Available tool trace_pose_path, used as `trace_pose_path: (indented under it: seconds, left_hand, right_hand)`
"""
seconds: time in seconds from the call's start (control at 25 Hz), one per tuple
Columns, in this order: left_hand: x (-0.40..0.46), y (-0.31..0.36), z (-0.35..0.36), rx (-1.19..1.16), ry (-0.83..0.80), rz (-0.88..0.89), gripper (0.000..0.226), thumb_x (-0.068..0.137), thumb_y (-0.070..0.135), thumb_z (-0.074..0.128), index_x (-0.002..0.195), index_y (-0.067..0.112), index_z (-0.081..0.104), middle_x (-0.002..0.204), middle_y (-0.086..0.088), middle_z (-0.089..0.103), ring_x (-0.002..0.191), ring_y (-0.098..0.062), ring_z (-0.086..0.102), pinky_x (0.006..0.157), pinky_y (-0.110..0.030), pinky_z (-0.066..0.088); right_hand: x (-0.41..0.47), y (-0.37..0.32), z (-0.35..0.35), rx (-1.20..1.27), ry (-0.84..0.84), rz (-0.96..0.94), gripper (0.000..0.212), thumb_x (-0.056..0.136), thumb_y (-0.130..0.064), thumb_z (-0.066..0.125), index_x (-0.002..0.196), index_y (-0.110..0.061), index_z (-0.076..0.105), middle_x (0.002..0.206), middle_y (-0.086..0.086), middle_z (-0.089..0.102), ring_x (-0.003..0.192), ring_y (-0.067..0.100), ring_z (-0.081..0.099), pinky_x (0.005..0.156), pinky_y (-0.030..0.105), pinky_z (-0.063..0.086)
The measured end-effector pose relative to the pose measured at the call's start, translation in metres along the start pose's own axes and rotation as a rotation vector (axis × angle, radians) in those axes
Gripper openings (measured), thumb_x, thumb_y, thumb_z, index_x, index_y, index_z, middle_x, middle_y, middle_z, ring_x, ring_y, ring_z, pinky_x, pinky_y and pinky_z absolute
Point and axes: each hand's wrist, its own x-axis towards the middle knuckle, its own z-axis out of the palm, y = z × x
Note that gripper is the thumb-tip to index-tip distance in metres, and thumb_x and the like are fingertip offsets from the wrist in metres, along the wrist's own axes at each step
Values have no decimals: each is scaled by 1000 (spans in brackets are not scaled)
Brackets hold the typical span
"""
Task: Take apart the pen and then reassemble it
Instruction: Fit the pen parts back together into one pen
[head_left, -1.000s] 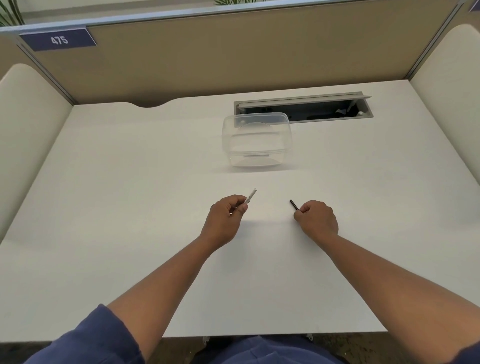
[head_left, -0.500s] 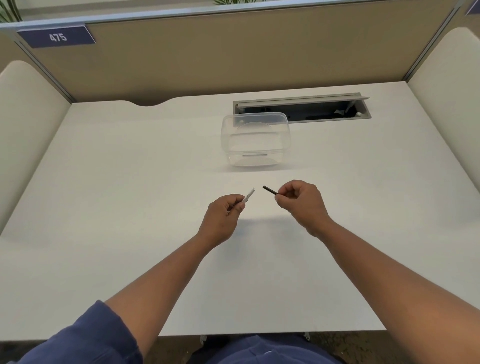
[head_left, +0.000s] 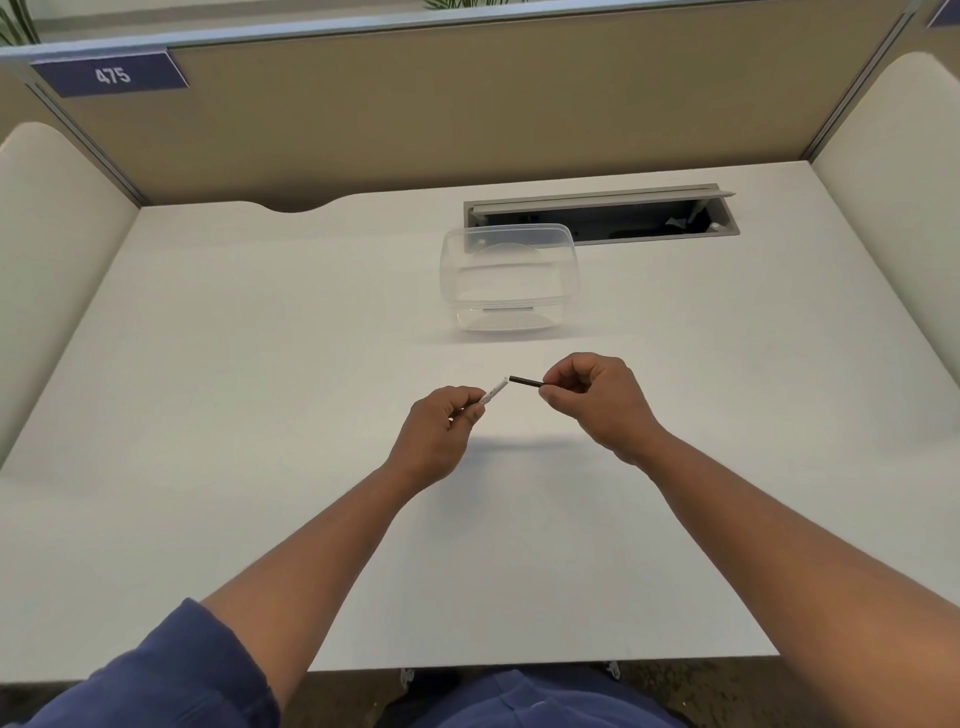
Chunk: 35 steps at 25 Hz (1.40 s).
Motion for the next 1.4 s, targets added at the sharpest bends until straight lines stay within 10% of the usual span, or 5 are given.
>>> trace_pose_path:
  seconds: [0.56, 1.4]
  left_hand:
    - [3, -2, -3, 220, -27, 156, 19, 102, 15, 55, 111, 18, 71, 96, 1, 64, 91, -18, 56, 81, -35, 49]
    - [0, 14, -4, 172, -177, 79, 23, 104, 40, 49, 100, 27, 68, 87, 1, 64, 83, -20, 56, 76, -45, 50]
  right_hand:
    - [12, -3, -9, -486, -94, -316, 10, 90, -7, 66, 90, -15, 74, 80, 3, 68, 74, 23, 61, 69, 35, 52]
    - [6, 5, 4, -382, -163, -301, 14, 91, -8, 68, 98, -19, 74, 89, -9, 66, 81, 4, 58, 70, 8, 38]
